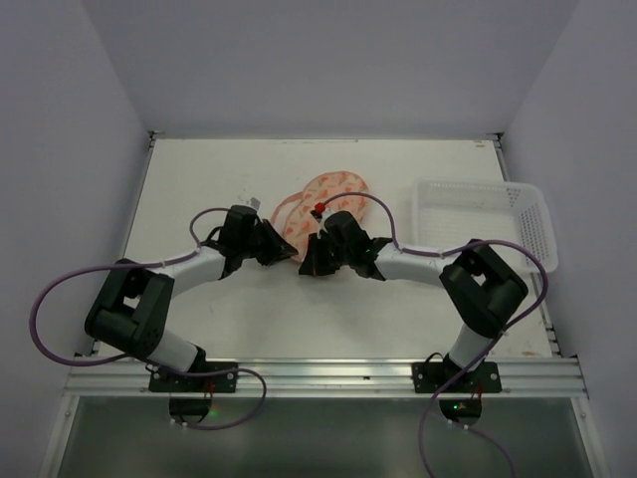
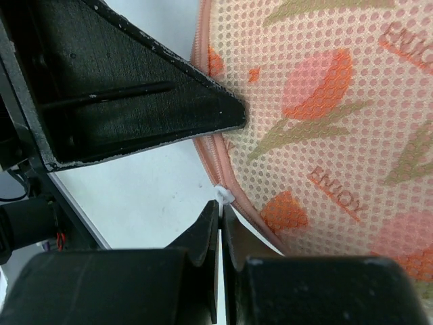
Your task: Unzip the laundry bag and remove the bra
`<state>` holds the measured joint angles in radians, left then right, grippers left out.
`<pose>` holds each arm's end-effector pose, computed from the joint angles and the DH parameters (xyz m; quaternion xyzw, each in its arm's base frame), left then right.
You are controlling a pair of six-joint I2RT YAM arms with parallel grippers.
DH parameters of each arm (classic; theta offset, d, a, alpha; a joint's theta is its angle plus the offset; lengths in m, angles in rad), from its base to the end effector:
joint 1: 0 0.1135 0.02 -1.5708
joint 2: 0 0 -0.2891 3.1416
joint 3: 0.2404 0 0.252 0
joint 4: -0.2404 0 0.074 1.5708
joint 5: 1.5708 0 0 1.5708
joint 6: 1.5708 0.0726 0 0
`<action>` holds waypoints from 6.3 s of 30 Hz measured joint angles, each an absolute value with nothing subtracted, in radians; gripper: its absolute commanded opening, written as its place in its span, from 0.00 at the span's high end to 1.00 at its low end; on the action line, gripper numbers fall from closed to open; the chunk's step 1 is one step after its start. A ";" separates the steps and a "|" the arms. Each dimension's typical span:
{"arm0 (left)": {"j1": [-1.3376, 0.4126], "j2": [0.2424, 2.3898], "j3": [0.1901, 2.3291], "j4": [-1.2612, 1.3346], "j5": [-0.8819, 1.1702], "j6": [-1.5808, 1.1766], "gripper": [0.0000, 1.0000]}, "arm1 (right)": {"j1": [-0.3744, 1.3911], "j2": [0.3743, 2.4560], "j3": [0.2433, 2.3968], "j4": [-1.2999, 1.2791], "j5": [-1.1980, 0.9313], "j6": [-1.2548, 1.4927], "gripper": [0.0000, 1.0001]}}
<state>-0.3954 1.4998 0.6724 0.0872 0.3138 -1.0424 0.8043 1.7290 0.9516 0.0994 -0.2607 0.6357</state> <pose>0.2820 -0.1420 0.1658 -0.2275 0.8769 -0.3700 0.2057 0.2600 0.2970 0.1797 -0.1312 0.8865 0.3704 0.2445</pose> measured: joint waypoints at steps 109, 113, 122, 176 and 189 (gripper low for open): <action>-0.473 1.438 1.056 -0.131 0.312 -0.595 1.00 | 0.726 0.748 0.718 -0.301 0.027 0.537 0.06; -0.606 1.524 1.066 -0.033 0.318 -0.667 0.83 | 0.726 0.649 0.716 -0.353 0.073 0.551 0.04; -0.802 1.795 1.234 0.002 0.312 -0.742 0.36 | 0.726 0.416 0.681 -0.496 0.149 0.604 0.01; -0.224 0.946 0.644 -0.426 0.051 -0.625 0.03 | 0.543 2.227 1.762 -0.298 -0.224 0.460 0.30; -0.224 0.950 0.625 -0.424 0.075 -0.622 0.03 | 0.542 2.238 1.743 -0.280 -0.227 0.470 0.81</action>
<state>-0.2237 0.9504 0.6250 -0.4236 0.0753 -0.6216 0.5419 2.2383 1.7428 -0.2798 -0.2272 0.4698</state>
